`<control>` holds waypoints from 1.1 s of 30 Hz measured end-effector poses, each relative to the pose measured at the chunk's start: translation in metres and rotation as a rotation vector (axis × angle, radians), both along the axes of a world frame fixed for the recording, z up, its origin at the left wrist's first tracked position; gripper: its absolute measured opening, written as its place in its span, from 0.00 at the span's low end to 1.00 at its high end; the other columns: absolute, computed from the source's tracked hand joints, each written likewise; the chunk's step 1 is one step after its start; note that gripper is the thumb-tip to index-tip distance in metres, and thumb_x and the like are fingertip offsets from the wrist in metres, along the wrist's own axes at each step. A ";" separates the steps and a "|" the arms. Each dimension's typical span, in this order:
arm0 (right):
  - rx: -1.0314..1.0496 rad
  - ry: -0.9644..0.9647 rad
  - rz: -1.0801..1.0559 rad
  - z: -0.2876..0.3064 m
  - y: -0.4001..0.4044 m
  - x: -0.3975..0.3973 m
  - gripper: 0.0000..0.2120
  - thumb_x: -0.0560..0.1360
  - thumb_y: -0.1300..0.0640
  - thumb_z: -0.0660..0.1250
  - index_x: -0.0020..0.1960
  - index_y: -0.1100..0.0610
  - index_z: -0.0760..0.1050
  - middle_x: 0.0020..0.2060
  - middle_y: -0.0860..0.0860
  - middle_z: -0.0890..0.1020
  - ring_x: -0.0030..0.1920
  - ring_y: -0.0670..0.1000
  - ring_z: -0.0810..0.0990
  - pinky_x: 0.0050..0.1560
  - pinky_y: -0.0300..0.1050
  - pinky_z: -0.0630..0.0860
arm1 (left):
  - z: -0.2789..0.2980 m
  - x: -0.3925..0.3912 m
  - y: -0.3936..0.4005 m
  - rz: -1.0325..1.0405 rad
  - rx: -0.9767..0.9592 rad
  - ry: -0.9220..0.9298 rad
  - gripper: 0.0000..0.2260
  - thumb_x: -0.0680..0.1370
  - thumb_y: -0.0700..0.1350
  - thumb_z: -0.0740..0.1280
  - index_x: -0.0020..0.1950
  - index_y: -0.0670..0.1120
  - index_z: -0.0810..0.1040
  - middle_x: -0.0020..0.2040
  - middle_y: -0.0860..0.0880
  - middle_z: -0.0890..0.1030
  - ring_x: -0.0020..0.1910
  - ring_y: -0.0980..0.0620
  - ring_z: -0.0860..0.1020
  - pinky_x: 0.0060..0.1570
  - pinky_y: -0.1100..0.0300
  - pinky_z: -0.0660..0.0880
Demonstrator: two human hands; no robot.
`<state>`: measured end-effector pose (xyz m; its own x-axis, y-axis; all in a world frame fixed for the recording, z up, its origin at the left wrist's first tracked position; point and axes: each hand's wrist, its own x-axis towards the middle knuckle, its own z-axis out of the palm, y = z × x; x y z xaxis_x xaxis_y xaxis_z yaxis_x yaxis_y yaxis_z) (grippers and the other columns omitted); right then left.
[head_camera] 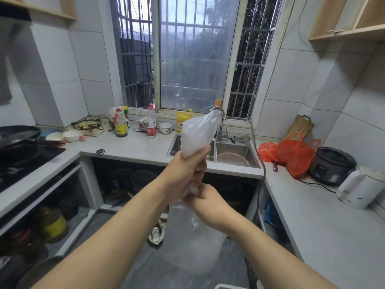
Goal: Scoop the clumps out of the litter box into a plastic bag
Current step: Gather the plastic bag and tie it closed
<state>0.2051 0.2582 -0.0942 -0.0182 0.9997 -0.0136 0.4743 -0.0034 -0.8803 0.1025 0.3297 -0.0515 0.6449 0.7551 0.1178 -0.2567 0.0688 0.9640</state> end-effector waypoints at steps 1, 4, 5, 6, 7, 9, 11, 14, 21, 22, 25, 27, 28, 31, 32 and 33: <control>-0.011 -0.012 0.006 0.001 0.000 0.001 0.13 0.71 0.50 0.66 0.48 0.60 0.77 0.34 0.56 0.77 0.34 0.51 0.72 0.37 0.56 0.72 | -0.003 0.001 0.000 0.010 0.000 0.001 0.19 0.77 0.56 0.71 0.36 0.52 0.64 0.32 0.49 0.58 0.28 0.52 0.56 0.26 0.62 0.59; -0.010 -0.027 0.041 0.006 -0.002 0.007 0.15 0.67 0.46 0.72 0.52 0.49 0.79 0.46 0.52 0.83 0.45 0.47 0.81 0.48 0.56 0.79 | -0.009 -0.002 0.003 0.017 -0.001 -0.034 0.17 0.74 0.60 0.74 0.36 0.50 0.75 0.32 0.47 0.71 0.30 0.49 0.70 0.32 0.58 0.72; 0.014 -0.048 0.047 0.009 -0.002 0.010 0.17 0.66 0.44 0.73 0.53 0.45 0.78 0.49 0.48 0.82 0.49 0.46 0.81 0.51 0.53 0.80 | -0.010 -0.003 0.005 0.035 0.030 -0.008 0.17 0.73 0.62 0.74 0.38 0.48 0.80 0.36 0.46 0.79 0.36 0.46 0.78 0.40 0.55 0.77; 0.039 -0.089 0.043 0.012 -0.002 0.013 0.17 0.66 0.41 0.74 0.54 0.41 0.77 0.51 0.45 0.81 0.53 0.44 0.80 0.52 0.49 0.80 | -0.010 -0.005 0.007 0.070 0.088 0.047 0.18 0.74 0.63 0.72 0.43 0.49 0.85 0.44 0.48 0.85 0.45 0.46 0.82 0.49 0.53 0.79; 0.061 -0.117 0.031 0.017 -0.002 0.016 0.17 0.66 0.39 0.74 0.53 0.37 0.76 0.52 0.43 0.79 0.54 0.41 0.78 0.54 0.45 0.79 | -0.011 -0.007 0.009 0.105 0.145 0.096 0.18 0.74 0.64 0.71 0.48 0.51 0.86 0.50 0.53 0.86 0.52 0.49 0.83 0.55 0.52 0.78; 0.077 -0.078 0.026 0.024 -0.002 0.019 0.18 0.66 0.39 0.75 0.54 0.34 0.75 0.53 0.38 0.80 0.54 0.37 0.78 0.55 0.43 0.78 | -0.011 -0.009 0.010 0.155 0.204 0.137 0.16 0.75 0.63 0.71 0.52 0.53 0.84 0.47 0.61 0.84 0.53 0.55 0.81 0.54 0.55 0.77; 0.090 0.018 0.068 0.030 0.001 0.017 0.21 0.68 0.46 0.76 0.59 0.40 0.76 0.53 0.39 0.83 0.54 0.38 0.81 0.57 0.45 0.79 | -0.012 -0.008 0.008 0.162 0.276 0.176 0.14 0.76 0.63 0.69 0.51 0.54 0.84 0.49 0.63 0.84 0.50 0.62 0.81 0.51 0.63 0.77; 0.170 0.076 0.102 0.036 0.011 0.007 0.18 0.70 0.59 0.75 0.58 0.46 0.78 0.49 0.41 0.85 0.53 0.41 0.83 0.55 0.42 0.81 | -0.009 -0.006 0.003 0.121 0.413 0.290 0.13 0.78 0.64 0.65 0.57 0.62 0.84 0.57 0.70 0.80 0.57 0.71 0.77 0.56 0.68 0.71; 0.143 0.420 0.002 0.044 0.025 0.006 0.10 0.80 0.60 0.64 0.52 0.67 0.80 0.47 0.60 0.84 0.50 0.59 0.82 0.57 0.61 0.77 | -0.026 -0.037 0.028 -0.108 0.322 0.175 0.40 0.68 0.57 0.82 0.75 0.52 0.68 0.69 0.51 0.79 0.70 0.52 0.76 0.67 0.51 0.75; 0.126 0.498 0.026 0.045 0.027 0.005 0.12 0.81 0.59 0.64 0.52 0.70 0.78 0.46 0.63 0.82 0.48 0.61 0.80 0.54 0.60 0.75 | -0.033 -0.040 0.028 -0.121 0.274 0.132 0.43 0.67 0.56 0.83 0.77 0.53 0.66 0.71 0.51 0.77 0.72 0.51 0.74 0.69 0.51 0.73; 0.093 0.636 0.105 0.050 0.031 -0.003 0.11 0.81 0.58 0.65 0.46 0.66 0.77 0.39 0.61 0.79 0.42 0.58 0.77 0.47 0.53 0.74 | -0.058 -0.041 0.021 -0.163 0.196 -0.003 0.41 0.68 0.50 0.83 0.77 0.52 0.68 0.73 0.48 0.76 0.74 0.47 0.72 0.71 0.53 0.72; 0.080 0.620 0.086 0.051 0.033 -0.008 0.10 0.80 0.57 0.66 0.43 0.62 0.77 0.36 0.57 0.78 0.39 0.56 0.77 0.43 0.50 0.75 | -0.070 -0.040 0.014 -0.203 0.163 -0.005 0.34 0.70 0.46 0.82 0.73 0.50 0.73 0.68 0.45 0.80 0.70 0.44 0.76 0.66 0.54 0.75; 0.082 0.581 0.063 0.051 0.034 -0.010 0.10 0.80 0.56 0.66 0.44 0.61 0.76 0.37 0.57 0.78 0.38 0.55 0.76 0.42 0.49 0.74 | -0.075 -0.038 0.012 -0.197 0.169 0.043 0.29 0.69 0.45 0.81 0.69 0.50 0.78 0.64 0.44 0.82 0.67 0.44 0.79 0.62 0.54 0.77; 0.103 0.446 0.000 0.048 0.040 -0.015 0.11 0.80 0.54 0.67 0.45 0.62 0.77 0.41 0.58 0.78 0.43 0.56 0.76 0.47 0.52 0.73 | -0.087 -0.030 0.006 -0.023 0.233 0.257 0.17 0.66 0.47 0.81 0.53 0.53 0.85 0.51 0.49 0.87 0.53 0.52 0.86 0.51 0.56 0.83; 0.102 0.448 -0.009 0.048 0.042 -0.017 0.11 0.80 0.54 0.67 0.46 0.62 0.78 0.42 0.58 0.79 0.45 0.57 0.77 0.48 0.54 0.74 | -0.091 -0.029 0.006 0.024 0.244 0.288 0.14 0.66 0.48 0.80 0.51 0.54 0.85 0.49 0.49 0.88 0.50 0.54 0.86 0.49 0.55 0.84; 0.091 0.490 -0.004 0.046 0.043 -0.018 0.10 0.80 0.55 0.66 0.48 0.63 0.77 0.42 0.58 0.79 0.46 0.58 0.78 0.49 0.55 0.75 | -0.094 -0.028 0.007 0.049 0.247 0.287 0.13 0.67 0.49 0.78 0.50 0.53 0.85 0.48 0.50 0.87 0.49 0.55 0.85 0.51 0.52 0.83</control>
<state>0.1866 0.3009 -0.0478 0.0028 0.9966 0.0828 0.0050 0.0828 -0.9966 0.0748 0.3362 -0.1458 0.6423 0.7570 0.1202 0.0289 -0.1806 0.9831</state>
